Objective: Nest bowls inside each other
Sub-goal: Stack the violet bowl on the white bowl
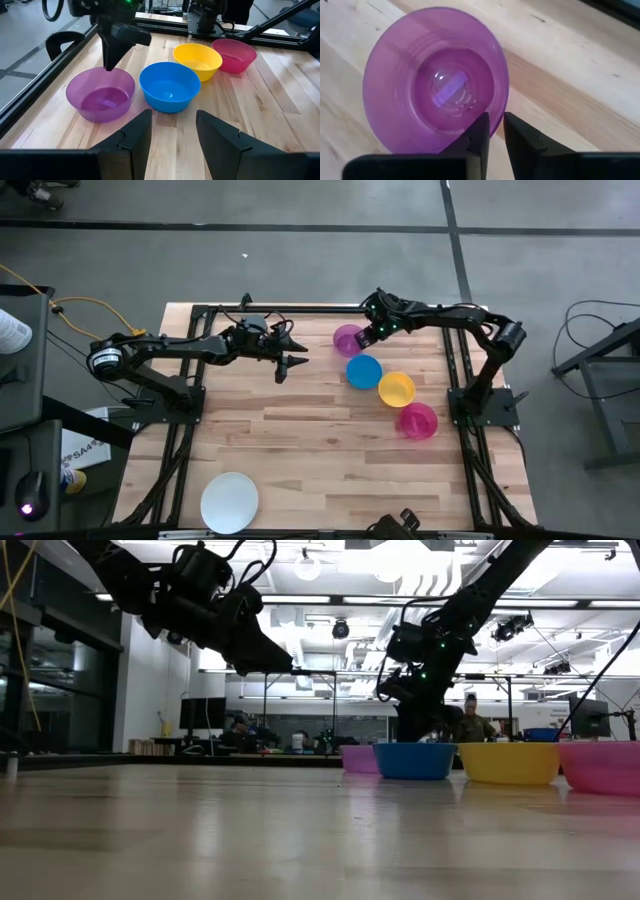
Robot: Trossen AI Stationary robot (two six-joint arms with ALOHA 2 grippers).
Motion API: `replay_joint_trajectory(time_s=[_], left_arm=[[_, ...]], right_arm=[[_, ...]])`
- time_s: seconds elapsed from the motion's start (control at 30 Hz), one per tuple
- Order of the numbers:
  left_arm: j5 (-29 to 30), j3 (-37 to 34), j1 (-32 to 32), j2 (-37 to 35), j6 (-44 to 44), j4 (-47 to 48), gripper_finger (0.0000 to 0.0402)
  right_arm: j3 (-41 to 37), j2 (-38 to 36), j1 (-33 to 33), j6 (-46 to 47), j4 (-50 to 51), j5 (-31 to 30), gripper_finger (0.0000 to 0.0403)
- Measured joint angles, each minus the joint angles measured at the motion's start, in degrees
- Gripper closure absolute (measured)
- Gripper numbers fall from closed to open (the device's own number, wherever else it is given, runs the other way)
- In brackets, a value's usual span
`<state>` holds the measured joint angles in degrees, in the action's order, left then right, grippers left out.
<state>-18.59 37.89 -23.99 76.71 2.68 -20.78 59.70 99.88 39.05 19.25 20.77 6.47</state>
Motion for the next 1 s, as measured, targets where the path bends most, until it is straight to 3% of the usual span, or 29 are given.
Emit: replay_joint_trajectory(time_s=[0.27,0.67,1.0], left_arm=[[0.0,0.0,0.0,0.0,0.0,0.0,0.0247],[0.0,0.0,0.0,0.0,-0.1,0.2,0.0247],[0.0,0.0,0.0,0.0,0.0,0.5,0.0247]], right_arm=[[0.0,0.0,0.0,-0.4,0.0,0.2,0.0371],[0.0,4.4,0.0,-1.1,-2.3,6.0,0.0371],[0.0,3.9,-0.1,-2.9,-3.9,5.2,0.0388]])
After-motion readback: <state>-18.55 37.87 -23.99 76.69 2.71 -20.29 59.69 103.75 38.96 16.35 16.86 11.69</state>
